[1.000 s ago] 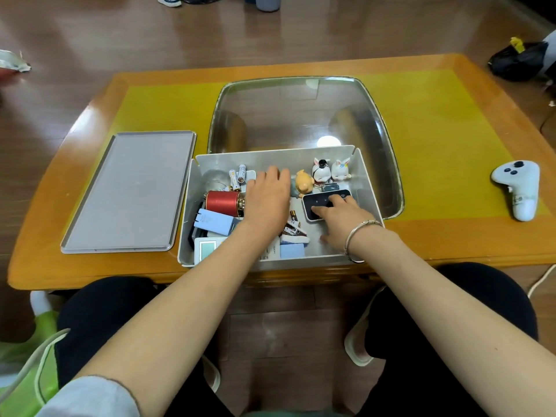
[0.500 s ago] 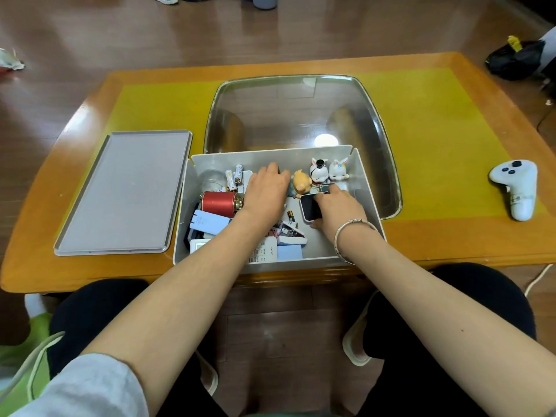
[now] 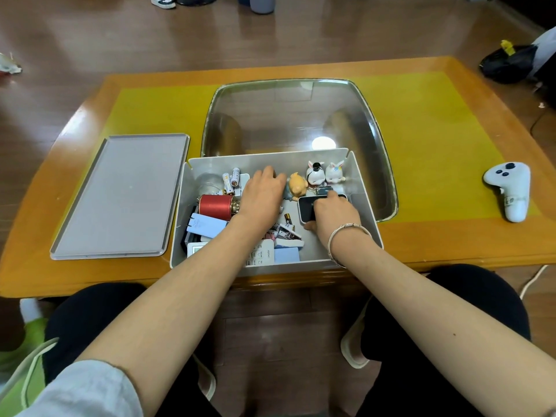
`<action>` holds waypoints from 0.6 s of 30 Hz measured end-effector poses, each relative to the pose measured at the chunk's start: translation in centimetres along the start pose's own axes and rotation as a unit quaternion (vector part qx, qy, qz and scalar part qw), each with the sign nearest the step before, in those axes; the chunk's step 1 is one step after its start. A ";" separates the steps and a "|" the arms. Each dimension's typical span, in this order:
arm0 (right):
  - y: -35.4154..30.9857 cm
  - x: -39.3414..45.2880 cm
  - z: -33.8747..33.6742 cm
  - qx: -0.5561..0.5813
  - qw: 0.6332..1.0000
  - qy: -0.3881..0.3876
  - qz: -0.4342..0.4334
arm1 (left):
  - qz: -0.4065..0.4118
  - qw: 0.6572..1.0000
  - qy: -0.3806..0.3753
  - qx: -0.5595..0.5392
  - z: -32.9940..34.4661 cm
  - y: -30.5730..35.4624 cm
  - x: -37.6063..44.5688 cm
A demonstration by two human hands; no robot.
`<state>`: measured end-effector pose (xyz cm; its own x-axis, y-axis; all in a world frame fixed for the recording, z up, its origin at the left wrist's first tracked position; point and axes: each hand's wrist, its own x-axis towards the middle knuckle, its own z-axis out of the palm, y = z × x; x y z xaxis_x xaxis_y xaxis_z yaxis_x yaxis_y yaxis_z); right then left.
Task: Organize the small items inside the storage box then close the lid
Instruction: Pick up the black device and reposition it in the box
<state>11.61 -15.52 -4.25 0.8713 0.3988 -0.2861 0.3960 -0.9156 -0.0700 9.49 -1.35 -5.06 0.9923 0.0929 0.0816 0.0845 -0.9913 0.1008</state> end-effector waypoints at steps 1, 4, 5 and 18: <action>0.0 0.0 0.0 -0.001 1.000 0.000 -0.001 | 0.000 1.000 -0.001 -0.002 0.0 0.1 0.0; -0.1 0.0 0.0 -0.005 1.000 0.006 -0.002 | 0.002 1.000 -0.006 -0.004 -0.1 0.1 0.0; 0.0 0.0 0.0 -0.004 1.000 0.008 -0.001 | 0.003 1.000 -0.009 -0.006 -0.1 0.0 0.0; 2.0 -1.5 -0.2 -0.038 0.997 0.061 -0.041 | 0.064 0.987 -0.147 -0.008 -1.1 2.0 -4.1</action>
<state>11.13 -17.92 -3.75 0.8622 0.4796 -0.1630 0.4839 -0.8750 -0.0148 5.48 -3.60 -4.13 0.9783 -0.0663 -0.1966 -0.0423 -0.9914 0.1235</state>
